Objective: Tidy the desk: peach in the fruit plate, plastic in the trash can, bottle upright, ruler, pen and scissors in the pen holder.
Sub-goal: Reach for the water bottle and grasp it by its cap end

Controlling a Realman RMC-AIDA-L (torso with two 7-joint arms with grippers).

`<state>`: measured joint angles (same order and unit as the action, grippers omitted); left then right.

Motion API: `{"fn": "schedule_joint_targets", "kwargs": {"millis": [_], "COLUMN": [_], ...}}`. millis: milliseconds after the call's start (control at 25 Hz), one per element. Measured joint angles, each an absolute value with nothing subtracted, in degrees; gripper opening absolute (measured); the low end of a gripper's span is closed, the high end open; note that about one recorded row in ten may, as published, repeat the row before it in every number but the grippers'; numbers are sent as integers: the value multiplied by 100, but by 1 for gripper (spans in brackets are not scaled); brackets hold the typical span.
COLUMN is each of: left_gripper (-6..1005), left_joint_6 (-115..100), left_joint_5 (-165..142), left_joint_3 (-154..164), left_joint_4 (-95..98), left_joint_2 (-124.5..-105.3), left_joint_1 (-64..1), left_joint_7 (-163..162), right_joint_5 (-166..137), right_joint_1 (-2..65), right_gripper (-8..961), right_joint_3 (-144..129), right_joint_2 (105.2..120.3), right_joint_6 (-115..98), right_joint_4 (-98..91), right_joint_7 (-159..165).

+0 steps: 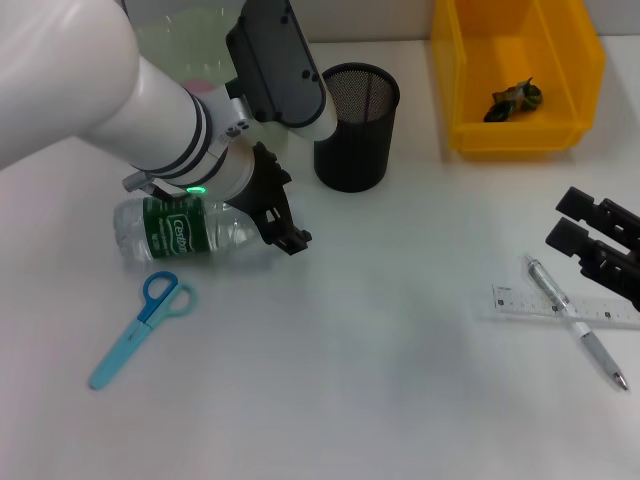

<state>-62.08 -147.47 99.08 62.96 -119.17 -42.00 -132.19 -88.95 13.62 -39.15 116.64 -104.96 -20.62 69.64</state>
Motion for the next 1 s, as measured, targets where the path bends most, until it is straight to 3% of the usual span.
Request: {"fn": "schedule_joint_targets", "kwargs": {"millis": [800,1000], "left_gripper": [697,481], "left_joint_6": [-6082,-6084], "left_joint_5": [-14924,-14964], "left_joint_3": [10120,10207], "left_joint_4": [6181,6120], "left_joint_2": [-11918,-11917], "left_joint_1": [-4270,-4331], "left_joint_7": [-13495,-13536], "right_joint_5": [-8867,-8867], "right_joint_1": [1350,1370], "right_gripper": [707,707], "right_joint_3": [-3884,-3884], "right_joint_2": [11643,11643], "right_joint_6": [-10520,-10517], "right_joint_4": [-2065,-2065], "right_joint_7": [6970,6970]}}
